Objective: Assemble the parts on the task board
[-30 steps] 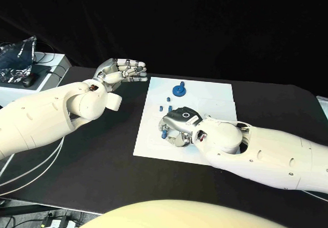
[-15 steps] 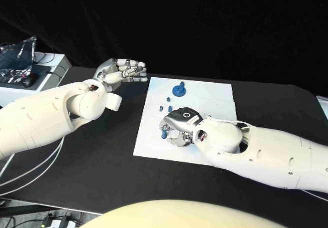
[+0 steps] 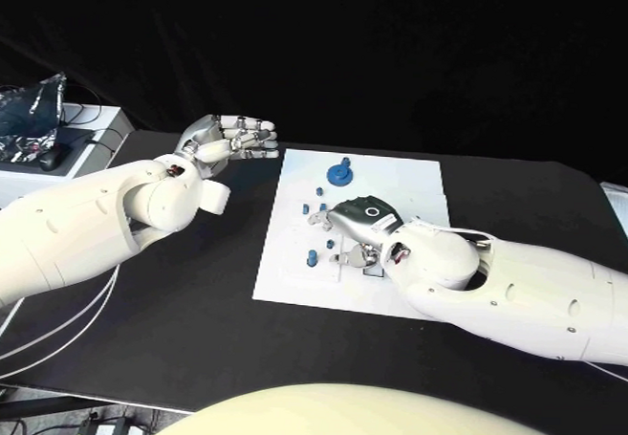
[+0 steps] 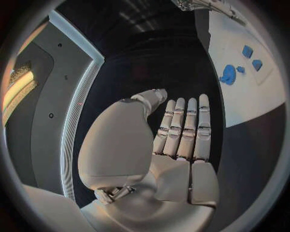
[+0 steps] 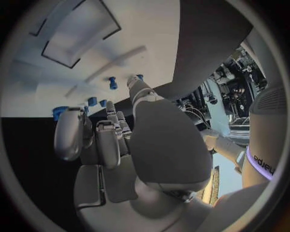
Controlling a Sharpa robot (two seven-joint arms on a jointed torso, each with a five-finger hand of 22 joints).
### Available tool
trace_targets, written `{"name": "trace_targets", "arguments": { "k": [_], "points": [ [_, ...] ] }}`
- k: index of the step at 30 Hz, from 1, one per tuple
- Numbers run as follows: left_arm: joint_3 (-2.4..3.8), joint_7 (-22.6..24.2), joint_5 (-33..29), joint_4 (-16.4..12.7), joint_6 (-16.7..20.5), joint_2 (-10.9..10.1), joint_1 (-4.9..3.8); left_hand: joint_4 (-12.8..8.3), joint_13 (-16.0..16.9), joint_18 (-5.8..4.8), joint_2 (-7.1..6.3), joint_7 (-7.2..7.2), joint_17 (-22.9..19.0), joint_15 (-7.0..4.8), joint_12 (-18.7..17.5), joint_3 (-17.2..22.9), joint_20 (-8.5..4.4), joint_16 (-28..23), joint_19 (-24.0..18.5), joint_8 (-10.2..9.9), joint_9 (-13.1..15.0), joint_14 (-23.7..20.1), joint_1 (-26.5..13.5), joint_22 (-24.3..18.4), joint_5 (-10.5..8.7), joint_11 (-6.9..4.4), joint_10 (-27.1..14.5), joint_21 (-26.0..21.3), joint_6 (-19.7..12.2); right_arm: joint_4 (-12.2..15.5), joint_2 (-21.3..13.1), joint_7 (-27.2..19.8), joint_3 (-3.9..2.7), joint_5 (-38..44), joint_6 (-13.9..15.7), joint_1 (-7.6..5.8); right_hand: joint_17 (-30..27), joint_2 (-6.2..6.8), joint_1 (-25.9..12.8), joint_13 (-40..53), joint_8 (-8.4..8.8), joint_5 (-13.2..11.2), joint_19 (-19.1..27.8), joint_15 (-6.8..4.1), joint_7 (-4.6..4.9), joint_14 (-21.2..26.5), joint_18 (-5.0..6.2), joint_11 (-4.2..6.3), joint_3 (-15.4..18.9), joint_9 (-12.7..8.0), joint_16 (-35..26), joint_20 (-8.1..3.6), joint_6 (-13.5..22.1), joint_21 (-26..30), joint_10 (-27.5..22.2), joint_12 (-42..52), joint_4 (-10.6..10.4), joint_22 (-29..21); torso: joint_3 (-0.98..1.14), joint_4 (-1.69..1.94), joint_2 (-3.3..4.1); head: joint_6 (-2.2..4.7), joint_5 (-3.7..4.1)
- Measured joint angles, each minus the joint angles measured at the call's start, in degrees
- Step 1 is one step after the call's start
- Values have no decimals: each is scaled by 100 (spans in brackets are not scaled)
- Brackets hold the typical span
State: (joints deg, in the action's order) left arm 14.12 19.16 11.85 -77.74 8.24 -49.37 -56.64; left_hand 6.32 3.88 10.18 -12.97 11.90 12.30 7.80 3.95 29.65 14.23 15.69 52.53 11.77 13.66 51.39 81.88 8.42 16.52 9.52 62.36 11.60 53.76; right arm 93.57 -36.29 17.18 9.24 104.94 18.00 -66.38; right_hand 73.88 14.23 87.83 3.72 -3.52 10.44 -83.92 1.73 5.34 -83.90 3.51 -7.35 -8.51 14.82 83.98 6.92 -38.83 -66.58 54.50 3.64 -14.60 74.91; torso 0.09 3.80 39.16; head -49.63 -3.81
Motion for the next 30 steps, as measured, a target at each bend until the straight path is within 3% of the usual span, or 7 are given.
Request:
{"name": "trace_targets", "arguments": {
  "k": [4, 10, 18, 21, 23, 25, 30],
  "points": [
    [-5, -4, 0, 13, -6, 1, 1, 0, 0, 0, 0, 0, 0, 0, 0, 0, 0, 0, 0, 0, -5, 0, 0, -6, 0, 0, 0, 0, 0, 154, -303, 1, -79, -135, 170, -136, 6, 18, 18, 5, -24, 41, 0, 0, 22, 0, 0, 43, 268, -38, 0, 0, -32, -24, 133, 87, -209, 0, -1, -3, -4, 46, 58],
    [-8, -7, 0, 13, -16, -21, 75, 0, 0, 0, 0, 0, 30, 17, 0, 0, -21, 0, 22, 0, -12, 67, 0, -36, 0, -21, 21, -47, 0, 367, -1019, -88, -148, -1097, 360, -518, 11, -205, -144, 172, -564, 100, -1, -122, 363, -9, 0, 249, 137, 214, 0, -92, -1374, -89, 1424, 535, -204, -1, -1, -21, -21, 131, 218],
    [-14, -7, -1, -56, -25, -64, 169, -17, 6, 1, 22, -47, 102, -55, 0, 17, -43, 0, 126, 22, -25, 293, 22, -84, 0, -92, 200, -95, 46, 484, -1850, -137, -155, -2881, 292, -757, 60, -333, -819, 1092, -868, 189, -15, -443, 109, -10, 0, 597, -167, 419, 19, -371, -1945, -283, 2586, 1491, -206, 3, 5, -76, -65, 219, 530],
    [-13, -2, -1, -109, -29, -68, 192, -17, 6, 0, 22, -88, 158, -93, 0, 17, -75, 2, 263, 22, -33, 469, 22, -87, 0, -122, 273, -95, 43, 565, -2162, -31, -138, -3422, 104, -781, 36, -381, -1318, 4919, -946, 308, -9, -506, 7, -12, -1, 685, -289, 651, 25, -467, -2040, -486, 2820, 4814, -191, 4, 4, -85, -80, 221, 666],
    [-13, 0, -1, -149, -30, -76, 206, -27, 6, 0, 24, -95, 242, -147, 0, 6, -139, 89, 413, 22, -45, 664, 19, -83, 0, -154, 366, -80, 50, 624, -2309, 86, -121, -3670, -40, -787, 100, -393, -1742, 6727, -1029, 960, -9, -512, -18, -5, -1, 708, -200, 861, 207, -467, -2065, -830, 2923, 6933, -199, 4, 4, -90, -88, 221, 736],
    [-13, 1, 0, -192, -30, -93, 226, -41, 6, 0, 53, -95, 292, -186, 0, -8, -167, 127, 476, 22, -49, 740, -9, -74, 0, -165, 413, -48, 50, 701, -2446, 264, -92, -3891, -226, -793, 108, -446, -2004, 7067, -1115, 1264, -9, -515, -49, -1, -92, 717, -12, 1083, 334, -467, -2096, -1090, 2932, 7800, -204, 4, 1, -99, -95, 209, 794],
    [-14, 1, 6, -266, -29, -113, 251, -38, 6, 0, 53, -116, 334, -206, 0, -10, -193, 151, 503, 22, -55, 760, -9, -67, 0, -194, 441, -48, 29, 830, -2594, 688, -21, -4149, -602, -784, 108, -520, -2285, 7123, -1246, 1321, -10, -536, -85, -21, -91, 737, 481, 1505, 466, -467, -2133, -1404, 2952, 8526, -220, 4, -8, -132, -116, 183, 872]
  ]
}}
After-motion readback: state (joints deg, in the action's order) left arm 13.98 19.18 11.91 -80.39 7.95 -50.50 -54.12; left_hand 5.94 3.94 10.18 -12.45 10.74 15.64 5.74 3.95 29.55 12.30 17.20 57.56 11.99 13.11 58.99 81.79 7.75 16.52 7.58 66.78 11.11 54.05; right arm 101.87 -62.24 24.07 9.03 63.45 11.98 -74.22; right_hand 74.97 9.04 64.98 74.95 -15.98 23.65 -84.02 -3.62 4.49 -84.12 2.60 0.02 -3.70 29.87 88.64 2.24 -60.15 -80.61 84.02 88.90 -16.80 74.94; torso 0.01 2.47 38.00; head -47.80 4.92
